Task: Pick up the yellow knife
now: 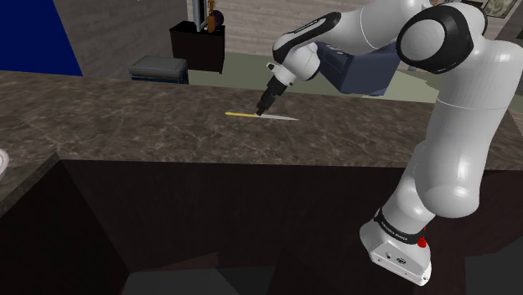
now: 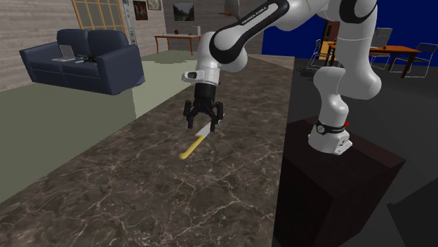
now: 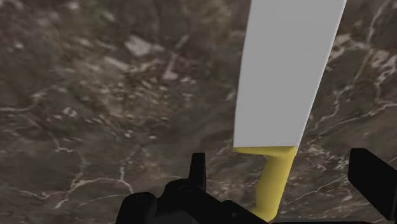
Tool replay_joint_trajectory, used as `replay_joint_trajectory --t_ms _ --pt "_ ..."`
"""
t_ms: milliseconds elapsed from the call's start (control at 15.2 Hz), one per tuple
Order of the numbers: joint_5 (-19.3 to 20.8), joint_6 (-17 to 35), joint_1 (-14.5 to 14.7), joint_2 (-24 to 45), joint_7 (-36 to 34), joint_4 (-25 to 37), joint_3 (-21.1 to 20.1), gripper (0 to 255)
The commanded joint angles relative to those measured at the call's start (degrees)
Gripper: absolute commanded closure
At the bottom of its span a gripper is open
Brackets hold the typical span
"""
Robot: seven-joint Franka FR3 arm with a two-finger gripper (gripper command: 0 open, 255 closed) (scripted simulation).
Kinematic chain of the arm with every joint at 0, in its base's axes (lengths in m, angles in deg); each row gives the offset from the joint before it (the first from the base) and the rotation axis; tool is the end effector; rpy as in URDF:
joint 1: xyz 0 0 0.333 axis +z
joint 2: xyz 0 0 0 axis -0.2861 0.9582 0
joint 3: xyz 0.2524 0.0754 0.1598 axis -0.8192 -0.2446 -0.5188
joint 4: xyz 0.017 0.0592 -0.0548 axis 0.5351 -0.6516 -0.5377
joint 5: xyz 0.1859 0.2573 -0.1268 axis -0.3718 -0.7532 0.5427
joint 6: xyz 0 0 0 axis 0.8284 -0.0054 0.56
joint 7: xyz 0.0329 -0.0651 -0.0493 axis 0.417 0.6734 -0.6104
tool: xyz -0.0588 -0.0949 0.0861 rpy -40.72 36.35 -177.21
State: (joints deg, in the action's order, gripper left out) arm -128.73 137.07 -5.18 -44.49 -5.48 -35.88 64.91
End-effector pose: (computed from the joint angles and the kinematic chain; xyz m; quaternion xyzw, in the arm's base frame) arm 0.5636 -0.0978 0.3560 -0.9129 -0.3099 -0.2224 0.1454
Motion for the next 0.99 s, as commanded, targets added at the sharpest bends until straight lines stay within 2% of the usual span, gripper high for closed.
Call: replay_joint_trajectory --t_ms 0,132,198,792,924 --pt "-1.1 0.7 -0.2 0.9 1.1 -0.2 -0.3 0" --pt "-1.5 0.9 -0.3 1.2 1.5 -0.3 -0.4 0" --pt "-1.5 1.0 -0.2 1.2 1.5 -0.3 -0.4 255" --pt "-1.5 0.9 -0.3 1.2 1.5 -0.3 -0.4 255" --pt "-0.3 0.2 0.0 0.3 0.3 0.0 -0.1 255"
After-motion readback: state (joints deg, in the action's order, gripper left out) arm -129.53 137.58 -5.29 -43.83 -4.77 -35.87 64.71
